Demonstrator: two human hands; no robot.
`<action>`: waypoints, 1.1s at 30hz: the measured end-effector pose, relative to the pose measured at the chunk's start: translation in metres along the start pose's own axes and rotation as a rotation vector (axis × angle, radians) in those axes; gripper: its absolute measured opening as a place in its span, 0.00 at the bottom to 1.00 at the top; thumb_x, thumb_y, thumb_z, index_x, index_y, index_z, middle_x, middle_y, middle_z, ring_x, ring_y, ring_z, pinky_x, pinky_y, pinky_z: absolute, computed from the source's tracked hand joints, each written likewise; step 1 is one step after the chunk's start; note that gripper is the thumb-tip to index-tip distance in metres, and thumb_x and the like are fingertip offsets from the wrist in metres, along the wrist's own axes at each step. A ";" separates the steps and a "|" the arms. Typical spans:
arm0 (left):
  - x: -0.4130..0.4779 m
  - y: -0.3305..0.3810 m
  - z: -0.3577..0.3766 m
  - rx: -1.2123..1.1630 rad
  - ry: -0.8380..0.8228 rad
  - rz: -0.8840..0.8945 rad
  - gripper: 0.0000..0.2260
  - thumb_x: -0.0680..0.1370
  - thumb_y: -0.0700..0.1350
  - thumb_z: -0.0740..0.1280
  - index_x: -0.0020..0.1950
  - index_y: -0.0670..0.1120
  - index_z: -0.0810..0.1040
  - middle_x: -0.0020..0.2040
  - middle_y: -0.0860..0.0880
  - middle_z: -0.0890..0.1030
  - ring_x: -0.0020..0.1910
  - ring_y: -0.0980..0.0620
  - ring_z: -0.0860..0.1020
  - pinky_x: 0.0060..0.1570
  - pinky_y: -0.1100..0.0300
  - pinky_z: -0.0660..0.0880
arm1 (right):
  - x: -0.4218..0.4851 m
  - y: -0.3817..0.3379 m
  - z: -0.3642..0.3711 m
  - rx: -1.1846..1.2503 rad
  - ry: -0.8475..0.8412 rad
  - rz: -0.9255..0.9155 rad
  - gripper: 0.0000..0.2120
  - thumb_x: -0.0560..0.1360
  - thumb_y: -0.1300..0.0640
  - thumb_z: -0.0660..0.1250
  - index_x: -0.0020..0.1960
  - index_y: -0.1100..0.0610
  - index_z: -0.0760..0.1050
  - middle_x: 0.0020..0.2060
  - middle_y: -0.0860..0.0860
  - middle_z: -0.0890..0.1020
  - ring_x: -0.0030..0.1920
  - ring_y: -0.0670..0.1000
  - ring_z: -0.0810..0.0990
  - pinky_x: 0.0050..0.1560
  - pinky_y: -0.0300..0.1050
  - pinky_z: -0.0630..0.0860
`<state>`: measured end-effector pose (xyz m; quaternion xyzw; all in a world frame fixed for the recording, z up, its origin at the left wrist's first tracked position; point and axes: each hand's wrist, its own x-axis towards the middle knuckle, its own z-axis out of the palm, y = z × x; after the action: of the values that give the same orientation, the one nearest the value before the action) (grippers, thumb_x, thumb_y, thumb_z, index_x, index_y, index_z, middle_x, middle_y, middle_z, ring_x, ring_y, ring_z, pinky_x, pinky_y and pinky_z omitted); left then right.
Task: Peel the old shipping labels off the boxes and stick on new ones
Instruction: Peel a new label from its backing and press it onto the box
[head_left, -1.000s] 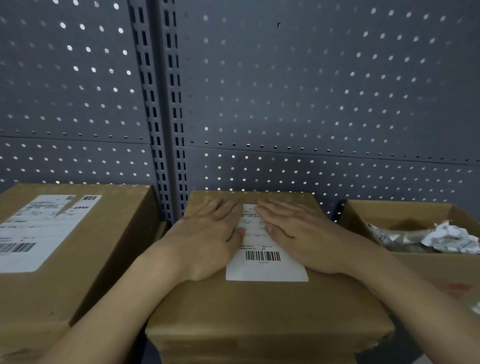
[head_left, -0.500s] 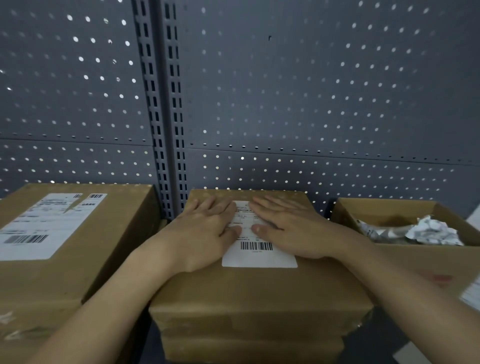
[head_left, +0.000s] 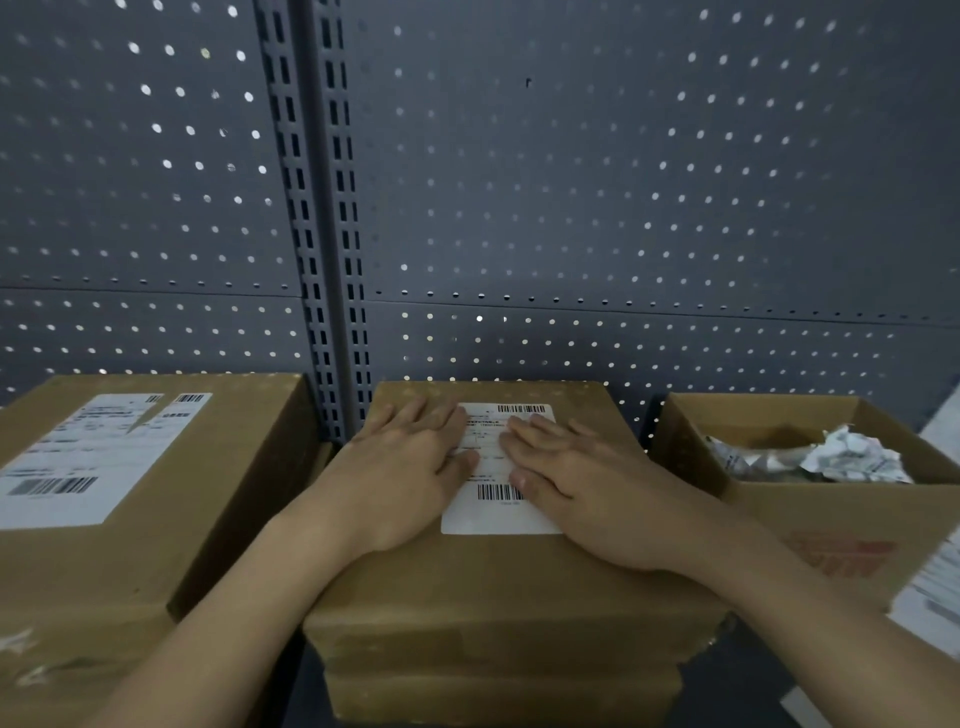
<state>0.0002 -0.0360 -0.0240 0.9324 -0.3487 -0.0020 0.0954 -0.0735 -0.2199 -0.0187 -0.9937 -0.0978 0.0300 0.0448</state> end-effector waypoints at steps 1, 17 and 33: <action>0.000 -0.001 0.001 -0.008 0.007 0.002 0.25 0.84 0.56 0.48 0.80 0.50 0.51 0.80 0.54 0.50 0.78 0.55 0.46 0.73 0.59 0.44 | 0.000 0.001 0.001 0.014 0.000 0.001 0.25 0.84 0.45 0.45 0.79 0.50 0.49 0.79 0.46 0.47 0.77 0.43 0.43 0.75 0.40 0.39; 0.000 -0.004 0.002 -0.017 -0.042 -0.013 0.27 0.83 0.59 0.48 0.80 0.52 0.48 0.80 0.56 0.47 0.78 0.54 0.43 0.74 0.57 0.40 | 0.000 0.004 0.003 0.068 0.044 0.008 0.24 0.83 0.43 0.47 0.78 0.43 0.52 0.78 0.42 0.49 0.77 0.41 0.44 0.75 0.39 0.41; -0.027 -0.002 0.001 -0.163 0.011 0.020 0.23 0.82 0.59 0.52 0.78 0.60 0.55 0.78 0.63 0.50 0.78 0.57 0.44 0.74 0.55 0.43 | -0.021 0.006 0.008 0.275 0.161 -0.059 0.20 0.81 0.44 0.57 0.73 0.43 0.66 0.73 0.36 0.63 0.72 0.31 0.55 0.72 0.31 0.49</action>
<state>-0.0193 -0.0174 -0.0274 0.9179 -0.3562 -0.0244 0.1730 -0.0934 -0.2297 -0.0261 -0.9742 -0.1178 -0.0378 0.1888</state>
